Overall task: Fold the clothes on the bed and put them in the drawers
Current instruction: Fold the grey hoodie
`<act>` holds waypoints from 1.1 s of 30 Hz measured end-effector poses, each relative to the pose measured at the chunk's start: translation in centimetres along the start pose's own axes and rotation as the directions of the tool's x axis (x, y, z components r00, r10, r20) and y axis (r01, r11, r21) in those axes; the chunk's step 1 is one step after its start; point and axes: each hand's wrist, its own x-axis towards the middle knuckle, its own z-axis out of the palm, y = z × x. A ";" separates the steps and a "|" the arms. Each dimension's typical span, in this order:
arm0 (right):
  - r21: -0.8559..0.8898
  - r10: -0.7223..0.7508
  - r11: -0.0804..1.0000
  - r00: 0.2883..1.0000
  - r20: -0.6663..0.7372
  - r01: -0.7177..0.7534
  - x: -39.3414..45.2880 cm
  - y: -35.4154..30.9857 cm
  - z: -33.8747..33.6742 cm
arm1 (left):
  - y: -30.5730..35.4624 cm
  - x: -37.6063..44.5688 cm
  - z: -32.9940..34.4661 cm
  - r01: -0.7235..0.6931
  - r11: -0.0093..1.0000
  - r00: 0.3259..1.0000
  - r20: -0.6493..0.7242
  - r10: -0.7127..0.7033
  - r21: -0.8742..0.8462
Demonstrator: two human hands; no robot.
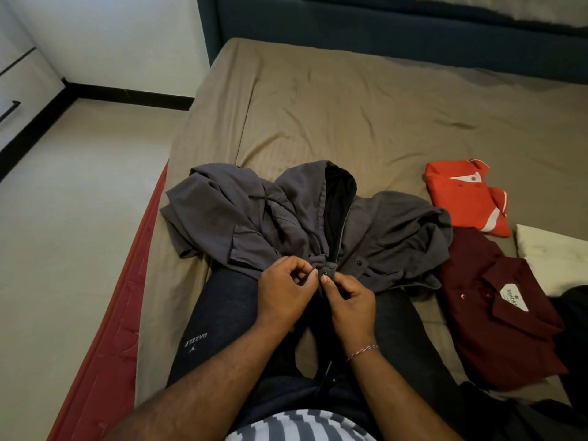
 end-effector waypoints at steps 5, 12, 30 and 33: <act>-0.029 0.036 0.999 0.999 0.002 -0.036 -0.1 -0.1 -0.1 | 0.2 -0.3 0.0 -0.089 0.993 0.990 0.104 0.098 -0.083; -0.010 0.000 1.000 1.000 -0.024 0.000 -0.4 -1.0 -0.1 | 0.3 -0.2 -0.2 0.024 0.987 0.998 0.056 -0.015 -0.162; -0.361 -0.224 0.911 0.974 -0.029 0.199 -0.8 -0.9 -0.2 | 0.7 -0.7 -0.6 -0.155 0.986 0.987 0.043 0.153 0.067; -0.411 -0.260 0.882 0.966 -0.017 0.230 -0.9 -1.0 -0.1 | 0.5 -0.6 -0.8 -0.151 0.985 0.987 0.063 0.146 0.083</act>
